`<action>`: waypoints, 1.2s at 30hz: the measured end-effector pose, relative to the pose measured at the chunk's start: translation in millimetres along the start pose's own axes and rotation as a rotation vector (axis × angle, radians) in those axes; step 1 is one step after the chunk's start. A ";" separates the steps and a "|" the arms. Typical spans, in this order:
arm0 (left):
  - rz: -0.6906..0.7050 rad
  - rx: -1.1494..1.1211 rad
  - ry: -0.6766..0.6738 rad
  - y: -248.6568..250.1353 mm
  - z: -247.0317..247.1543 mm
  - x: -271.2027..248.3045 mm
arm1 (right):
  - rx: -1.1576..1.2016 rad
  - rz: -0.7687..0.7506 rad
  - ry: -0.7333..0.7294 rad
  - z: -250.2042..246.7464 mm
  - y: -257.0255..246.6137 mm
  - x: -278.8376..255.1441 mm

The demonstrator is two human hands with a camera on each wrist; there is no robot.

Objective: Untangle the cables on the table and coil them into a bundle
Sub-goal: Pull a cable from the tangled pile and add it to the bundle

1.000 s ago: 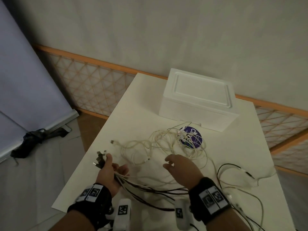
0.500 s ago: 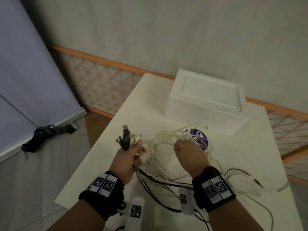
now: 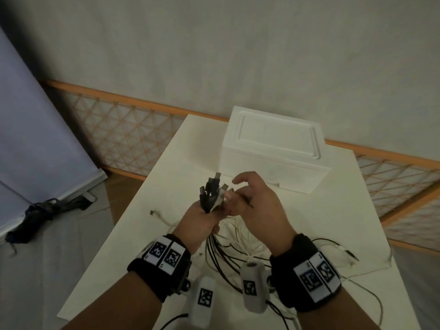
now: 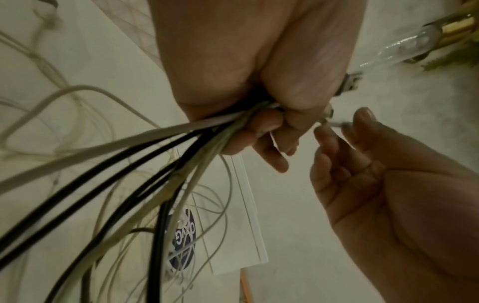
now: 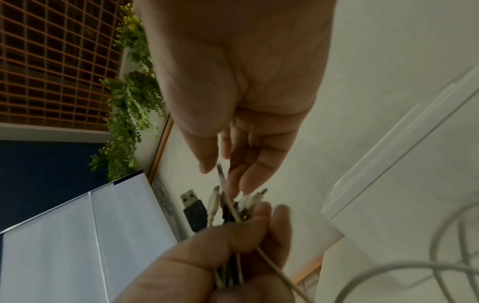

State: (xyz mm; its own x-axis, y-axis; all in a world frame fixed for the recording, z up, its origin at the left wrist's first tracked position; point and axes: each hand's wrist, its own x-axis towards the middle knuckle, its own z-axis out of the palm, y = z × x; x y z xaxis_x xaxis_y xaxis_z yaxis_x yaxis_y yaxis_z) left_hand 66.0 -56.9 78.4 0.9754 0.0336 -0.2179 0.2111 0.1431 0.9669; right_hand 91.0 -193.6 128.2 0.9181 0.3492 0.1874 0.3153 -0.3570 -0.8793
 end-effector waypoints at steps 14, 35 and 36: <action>0.127 -0.322 0.196 15.2 -20.6 1.1 | -0.508 0.182 -0.212 21.5 92.4 7.7; 0.156 -0.489 0.112 46.3 -11.7 -10.4 | -0.645 0.088 -0.112 -3.4 81.4 29.5; 0.148 -0.504 0.102 48.1 -11.9 -12.1 | -0.674 0.130 -0.086 -7.8 84.9 34.2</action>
State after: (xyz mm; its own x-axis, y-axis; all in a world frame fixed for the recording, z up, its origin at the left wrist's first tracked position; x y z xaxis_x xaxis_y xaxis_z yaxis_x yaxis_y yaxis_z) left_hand 63.6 -38.6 125.9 0.9760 0.1819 -0.1196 -0.0099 0.5858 0.8104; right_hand 151.1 -218.7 63.4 0.9451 0.3243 0.0393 0.3098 -0.8514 -0.4232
